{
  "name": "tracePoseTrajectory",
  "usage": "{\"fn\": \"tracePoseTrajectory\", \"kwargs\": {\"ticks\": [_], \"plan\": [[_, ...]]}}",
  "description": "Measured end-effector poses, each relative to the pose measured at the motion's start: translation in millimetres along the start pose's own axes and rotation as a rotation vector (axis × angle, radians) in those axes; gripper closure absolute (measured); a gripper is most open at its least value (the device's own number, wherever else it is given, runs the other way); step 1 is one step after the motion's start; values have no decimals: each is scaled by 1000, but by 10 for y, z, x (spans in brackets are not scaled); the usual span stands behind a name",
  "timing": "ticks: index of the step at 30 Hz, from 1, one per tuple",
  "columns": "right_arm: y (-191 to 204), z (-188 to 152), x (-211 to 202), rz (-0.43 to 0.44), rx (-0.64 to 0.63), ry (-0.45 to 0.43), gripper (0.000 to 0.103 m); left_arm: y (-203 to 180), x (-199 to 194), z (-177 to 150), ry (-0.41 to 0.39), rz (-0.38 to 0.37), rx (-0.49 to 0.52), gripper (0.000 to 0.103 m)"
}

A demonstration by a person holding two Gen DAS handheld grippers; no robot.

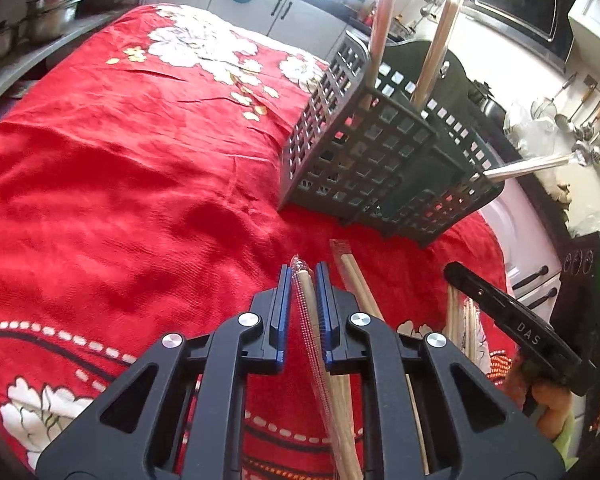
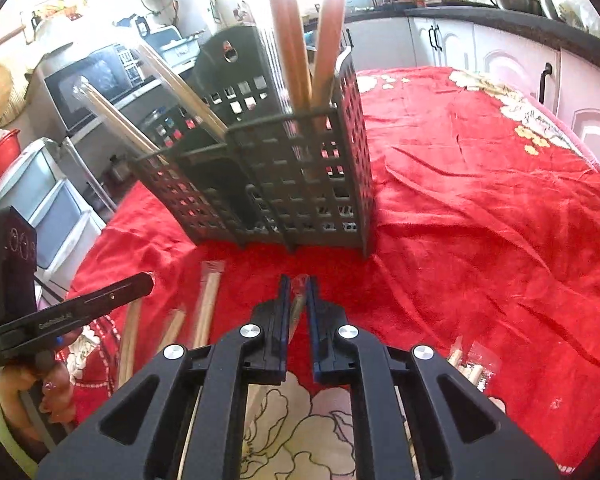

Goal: Organize utensils
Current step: 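Close the left tool on a wooden chopstick while the right tool grasps another, then lift the left tool's chopstick over the caddy while the right tool carries its chopstick there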

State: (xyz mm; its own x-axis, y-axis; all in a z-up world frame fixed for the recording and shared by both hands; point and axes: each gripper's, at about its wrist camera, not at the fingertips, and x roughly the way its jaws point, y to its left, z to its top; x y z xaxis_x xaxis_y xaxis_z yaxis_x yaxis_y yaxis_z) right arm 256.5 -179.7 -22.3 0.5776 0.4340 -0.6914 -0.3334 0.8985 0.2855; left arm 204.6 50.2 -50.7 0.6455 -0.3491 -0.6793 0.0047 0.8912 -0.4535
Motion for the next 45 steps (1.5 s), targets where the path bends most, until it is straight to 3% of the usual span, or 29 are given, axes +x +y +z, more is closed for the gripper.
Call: {"fn": "tracePoseTrajectory", "kwargs": {"ticks": [18, 45], "plan": [[301, 126, -821, -36, -102, -233, 96, -69, -722, -37, -201, -2, 0, 97], [1026, 256, -1346, 69, -245, -386, 97, -273, -1364, 47, -383, -12, 23, 99]]}}
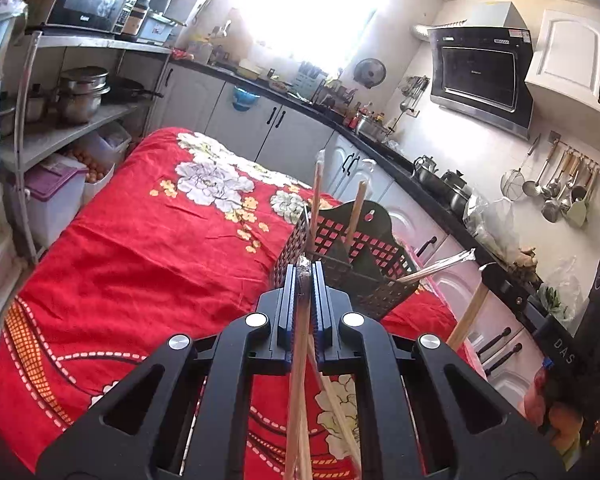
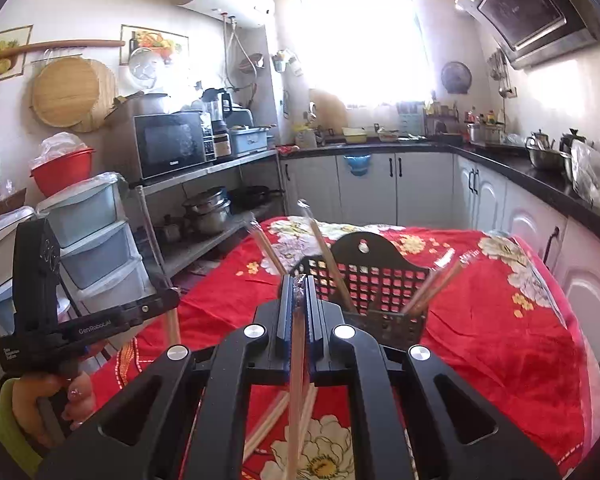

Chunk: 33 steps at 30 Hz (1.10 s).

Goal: Organize utensils
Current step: 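Lift the left tool's chopstick over the caddy while the right tool carries its chopstick there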

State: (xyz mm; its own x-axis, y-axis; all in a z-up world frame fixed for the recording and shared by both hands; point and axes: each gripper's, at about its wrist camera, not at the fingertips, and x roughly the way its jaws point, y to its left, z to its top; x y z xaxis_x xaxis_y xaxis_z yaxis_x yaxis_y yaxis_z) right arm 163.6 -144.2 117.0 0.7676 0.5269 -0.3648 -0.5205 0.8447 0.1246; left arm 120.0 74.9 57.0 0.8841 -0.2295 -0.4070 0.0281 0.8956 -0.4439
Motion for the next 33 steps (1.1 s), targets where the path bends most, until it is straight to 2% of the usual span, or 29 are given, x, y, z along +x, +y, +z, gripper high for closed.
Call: {"fn": "tracePoseTrajectory", "kwargs": {"ticks": [15, 33], "plan": [[47, 244, 30, 42, -8, -58, 97, -254, 24, 330, -35, -43, 56, 99], [-120, 779, 18, 31, -25, -162, 97, -881, 249, 881, -101, -143, 158, 99]]}}
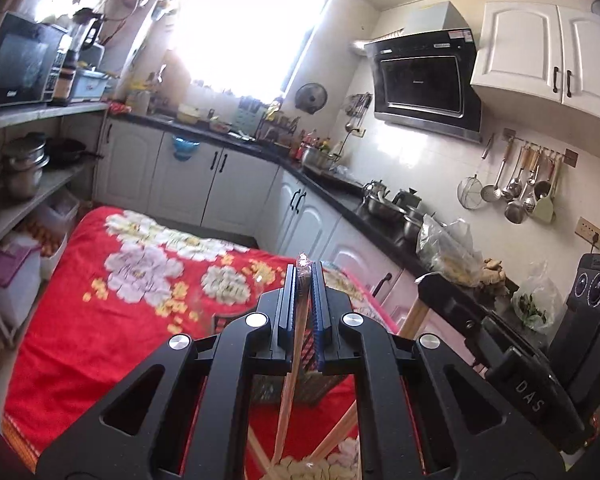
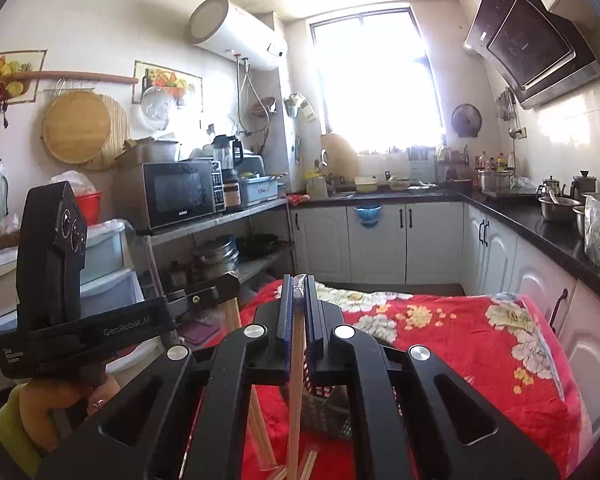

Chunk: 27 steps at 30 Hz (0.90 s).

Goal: Organize utensils
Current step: 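Lift the left tool's chopstick over the caddy while the right tool carries its chopstick there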

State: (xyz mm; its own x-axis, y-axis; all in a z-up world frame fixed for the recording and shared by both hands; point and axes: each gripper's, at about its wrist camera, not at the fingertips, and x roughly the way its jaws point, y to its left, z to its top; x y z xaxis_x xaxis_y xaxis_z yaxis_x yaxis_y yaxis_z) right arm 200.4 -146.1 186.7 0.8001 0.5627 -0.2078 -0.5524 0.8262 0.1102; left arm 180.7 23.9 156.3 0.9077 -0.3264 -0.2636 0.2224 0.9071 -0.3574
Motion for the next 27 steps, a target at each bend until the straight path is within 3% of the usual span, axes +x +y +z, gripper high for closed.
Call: {"fn": "tracePoseTrajectory", "kwargs": {"ticks": [17, 27], "plan": [[-304, 383, 90, -95, -8, -78, 97, -322, 402, 391, -80, 4, 70, 99], [-549, 367, 280, -188, -27, -96, 97, -357, 718, 367, -99, 10, 66, 99]]}}
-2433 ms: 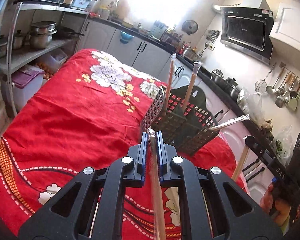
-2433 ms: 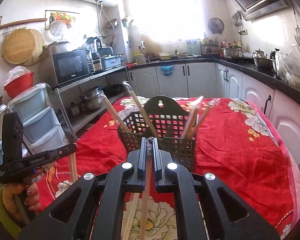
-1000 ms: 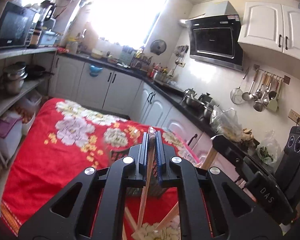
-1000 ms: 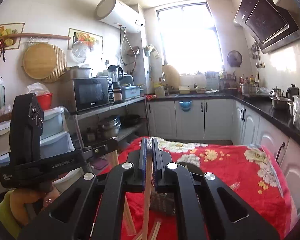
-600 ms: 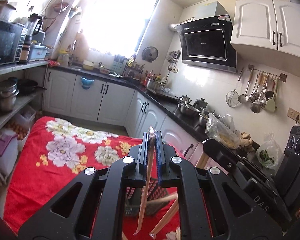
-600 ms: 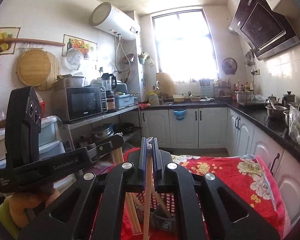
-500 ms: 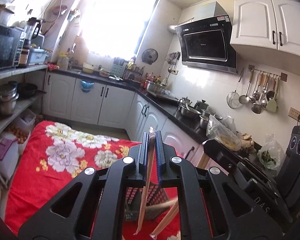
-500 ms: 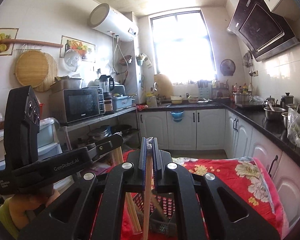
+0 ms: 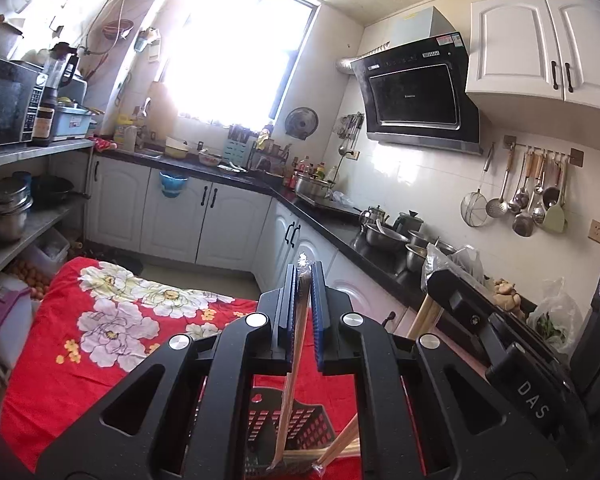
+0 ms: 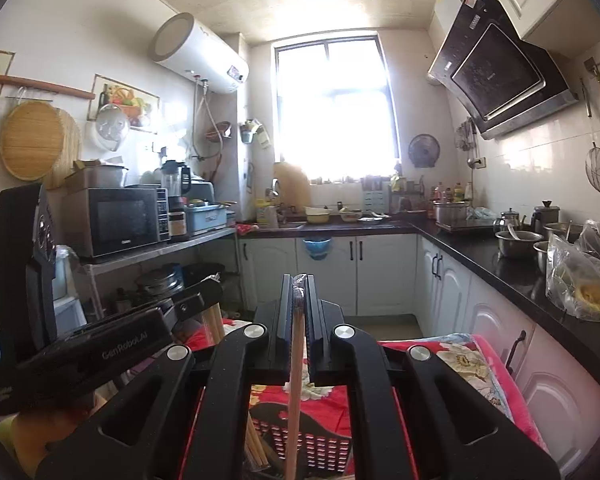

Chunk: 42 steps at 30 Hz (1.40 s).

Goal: Organize utensils
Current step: 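Lift the left tool's chopstick over the caddy while the right tool carries its chopstick there, then open the left tool to drop its chopstick into the caddy while the right tool releases its own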

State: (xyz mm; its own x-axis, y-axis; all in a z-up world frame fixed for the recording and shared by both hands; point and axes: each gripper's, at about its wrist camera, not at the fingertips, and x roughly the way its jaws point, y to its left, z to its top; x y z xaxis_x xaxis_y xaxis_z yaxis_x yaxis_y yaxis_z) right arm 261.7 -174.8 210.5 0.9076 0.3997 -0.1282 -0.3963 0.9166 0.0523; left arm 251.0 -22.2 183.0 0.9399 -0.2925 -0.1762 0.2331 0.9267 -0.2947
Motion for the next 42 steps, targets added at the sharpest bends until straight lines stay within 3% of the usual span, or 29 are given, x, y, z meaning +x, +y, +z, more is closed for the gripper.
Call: {"fn": "tracePoseTrajectory", "kwargs": {"ticks": [22, 42], "plan": [[-288, -499, 438, -120, -38, -9, 97, 159, 504, -643, 22, 11, 8, 99], [-414, -937, 214, -100, 47, 104, 97, 310, 439, -998, 99, 25, -9, 99]]}}
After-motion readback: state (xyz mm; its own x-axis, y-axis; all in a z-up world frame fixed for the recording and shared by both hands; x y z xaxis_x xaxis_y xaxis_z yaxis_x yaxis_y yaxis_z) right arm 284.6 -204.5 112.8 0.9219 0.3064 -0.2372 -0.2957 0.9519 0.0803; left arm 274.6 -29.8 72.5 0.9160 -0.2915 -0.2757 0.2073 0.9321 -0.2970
